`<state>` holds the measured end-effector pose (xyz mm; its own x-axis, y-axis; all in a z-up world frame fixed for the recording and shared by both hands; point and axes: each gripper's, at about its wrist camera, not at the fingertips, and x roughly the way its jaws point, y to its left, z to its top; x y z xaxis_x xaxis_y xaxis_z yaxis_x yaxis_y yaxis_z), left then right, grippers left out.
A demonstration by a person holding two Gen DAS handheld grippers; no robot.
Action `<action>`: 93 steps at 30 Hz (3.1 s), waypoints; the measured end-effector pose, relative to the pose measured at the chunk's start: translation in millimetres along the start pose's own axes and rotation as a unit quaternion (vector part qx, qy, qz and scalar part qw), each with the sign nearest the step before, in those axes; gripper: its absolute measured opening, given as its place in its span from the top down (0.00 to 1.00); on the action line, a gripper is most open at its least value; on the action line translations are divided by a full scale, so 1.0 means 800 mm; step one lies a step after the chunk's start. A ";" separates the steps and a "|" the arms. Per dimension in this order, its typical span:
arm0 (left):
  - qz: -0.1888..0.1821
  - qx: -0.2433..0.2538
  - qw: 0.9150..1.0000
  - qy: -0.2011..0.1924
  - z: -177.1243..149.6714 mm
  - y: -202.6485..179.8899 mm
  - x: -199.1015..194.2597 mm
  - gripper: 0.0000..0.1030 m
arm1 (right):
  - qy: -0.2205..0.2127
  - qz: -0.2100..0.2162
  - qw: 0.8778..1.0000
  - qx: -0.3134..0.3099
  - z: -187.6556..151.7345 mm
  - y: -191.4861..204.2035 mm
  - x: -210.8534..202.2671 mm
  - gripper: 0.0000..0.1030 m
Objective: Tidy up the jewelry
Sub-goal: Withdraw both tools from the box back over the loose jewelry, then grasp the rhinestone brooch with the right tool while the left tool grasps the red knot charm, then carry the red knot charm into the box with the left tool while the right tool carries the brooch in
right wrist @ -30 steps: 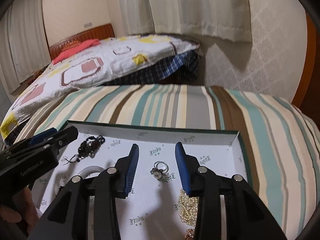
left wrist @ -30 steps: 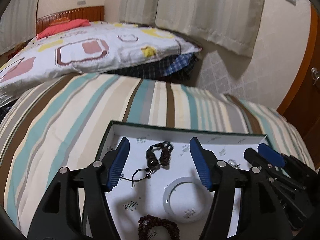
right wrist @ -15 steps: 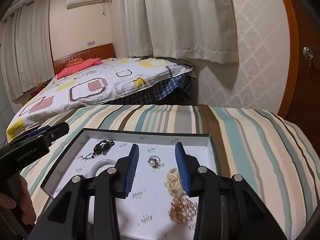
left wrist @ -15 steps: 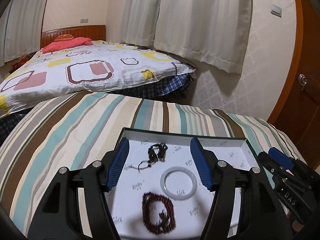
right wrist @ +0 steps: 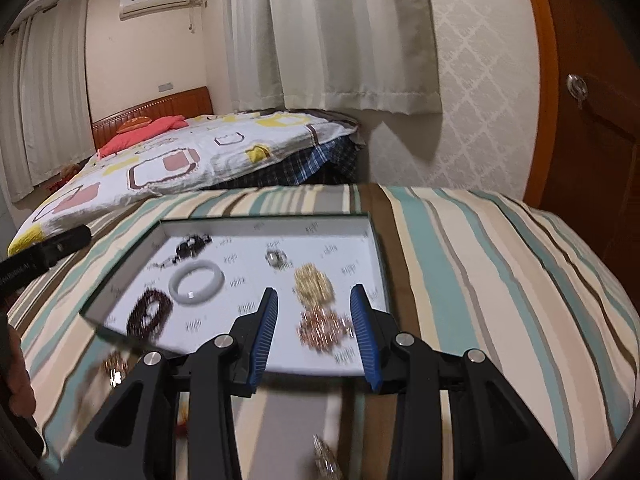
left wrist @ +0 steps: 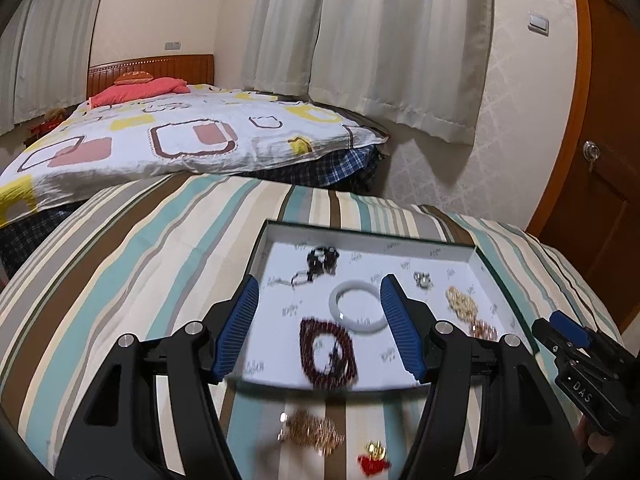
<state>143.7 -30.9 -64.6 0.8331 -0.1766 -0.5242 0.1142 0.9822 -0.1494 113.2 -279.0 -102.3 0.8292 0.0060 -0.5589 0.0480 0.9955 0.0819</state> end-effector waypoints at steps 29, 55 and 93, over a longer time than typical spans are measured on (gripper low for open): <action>0.017 0.009 0.997 0.077 -0.096 0.019 -0.020 0.40 | 0.088 -0.010 0.996 0.003 -0.082 -0.008 0.007 0.63; -0.027 0.066 0.990 0.126 -0.128 -0.041 -0.003 0.56 | 0.087 0.008 0.996 0.012 -0.087 -0.011 -0.002 0.87; -0.056 0.069 0.993 0.079 -0.091 -0.047 -0.023 0.86 | 0.055 0.029 0.998 0.008 -0.055 0.007 -0.016 0.87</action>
<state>84.7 -69.1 -110.8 0.7173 -0.2828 -0.6368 0.2841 0.9532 -0.1033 78.7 -269.5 -130.8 0.7652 0.0747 -0.6394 0.0113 0.9915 0.1295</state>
